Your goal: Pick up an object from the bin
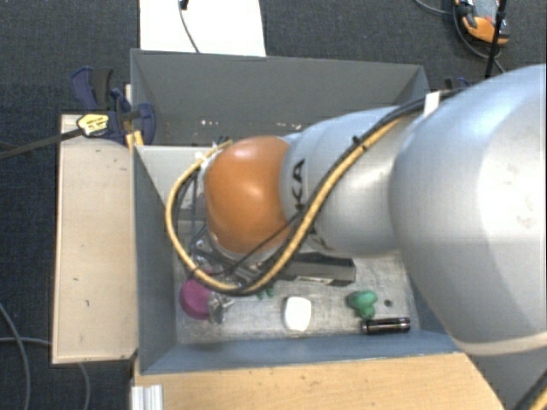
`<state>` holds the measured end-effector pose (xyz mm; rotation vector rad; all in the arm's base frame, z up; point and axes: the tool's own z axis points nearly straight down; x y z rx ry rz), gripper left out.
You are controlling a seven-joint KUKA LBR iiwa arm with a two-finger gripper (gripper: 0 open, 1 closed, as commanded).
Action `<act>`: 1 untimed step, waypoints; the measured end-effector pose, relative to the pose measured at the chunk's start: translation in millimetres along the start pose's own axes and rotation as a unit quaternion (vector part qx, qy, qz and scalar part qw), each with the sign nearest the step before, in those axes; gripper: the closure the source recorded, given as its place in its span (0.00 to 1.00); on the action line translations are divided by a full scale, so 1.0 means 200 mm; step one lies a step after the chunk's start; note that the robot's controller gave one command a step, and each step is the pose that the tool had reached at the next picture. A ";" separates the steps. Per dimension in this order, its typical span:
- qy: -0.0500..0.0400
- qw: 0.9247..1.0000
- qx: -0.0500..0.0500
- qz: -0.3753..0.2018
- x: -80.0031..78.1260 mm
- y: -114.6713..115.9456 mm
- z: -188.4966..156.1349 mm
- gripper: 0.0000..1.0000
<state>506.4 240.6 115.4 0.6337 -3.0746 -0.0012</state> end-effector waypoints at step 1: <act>-0.005 1.000 0.001 0.005 -0.04 -0.05 -0.24 1.00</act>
Offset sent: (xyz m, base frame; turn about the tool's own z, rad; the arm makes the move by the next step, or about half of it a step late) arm 0.0415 0.0045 0.1661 -0.4396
